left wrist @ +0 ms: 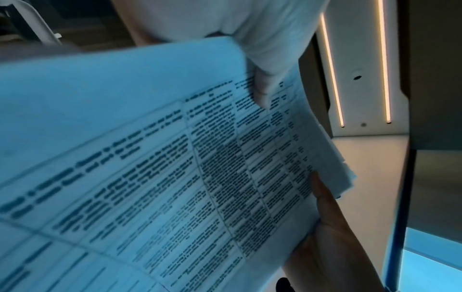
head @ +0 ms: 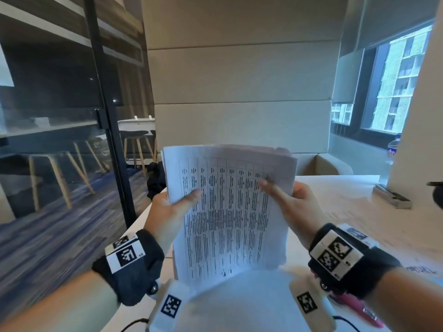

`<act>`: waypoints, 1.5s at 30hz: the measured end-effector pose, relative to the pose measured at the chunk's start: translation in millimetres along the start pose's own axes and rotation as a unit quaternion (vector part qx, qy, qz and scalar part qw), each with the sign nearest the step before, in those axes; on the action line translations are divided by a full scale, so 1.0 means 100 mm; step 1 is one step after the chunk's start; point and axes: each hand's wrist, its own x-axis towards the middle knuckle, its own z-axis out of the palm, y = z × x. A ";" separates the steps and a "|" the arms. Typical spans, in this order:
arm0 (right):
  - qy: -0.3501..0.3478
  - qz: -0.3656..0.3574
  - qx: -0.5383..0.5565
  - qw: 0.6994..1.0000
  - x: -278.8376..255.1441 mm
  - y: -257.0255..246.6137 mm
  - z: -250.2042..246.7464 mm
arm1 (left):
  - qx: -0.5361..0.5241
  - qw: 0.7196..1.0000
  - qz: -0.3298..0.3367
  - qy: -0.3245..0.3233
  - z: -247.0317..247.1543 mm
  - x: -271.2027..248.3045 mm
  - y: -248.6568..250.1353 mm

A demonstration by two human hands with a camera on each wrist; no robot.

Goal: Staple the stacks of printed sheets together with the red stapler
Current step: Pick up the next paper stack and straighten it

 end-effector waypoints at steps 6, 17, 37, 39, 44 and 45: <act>0.102 -0.212 -0.015 0.972 0.11 -0.34 -0.02 | -0.046 0.998 -0.010 -0.050 0.06 0.07 0.12; 0.164 -0.233 -0.067 0.956 0.25 -0.35 -0.06 | -0.086 0.992 -0.044 -0.076 0.10 0.01 0.02; -0.039 0.174 -0.047 0.983 -0.38 0.41 -0.23 | -0.026 0.985 -0.117 -0.121 0.14 -0.36 -0.23; -0.062 0.208 -0.092 0.972 -0.40 0.50 -0.26 | -0.010 0.985 -0.120 -0.120 0.13 -0.38 -0.31; -0.201 0.219 -0.270 0.916 -0.31 0.47 -0.50 | 0.048 0.991 -0.121 -0.031 0.13 -0.32 -0.40; -0.236 0.209 -0.336 0.887 -0.29 0.43 -0.57 | 0.048 0.991 -0.120 -0.031 0.11 -0.29 -0.44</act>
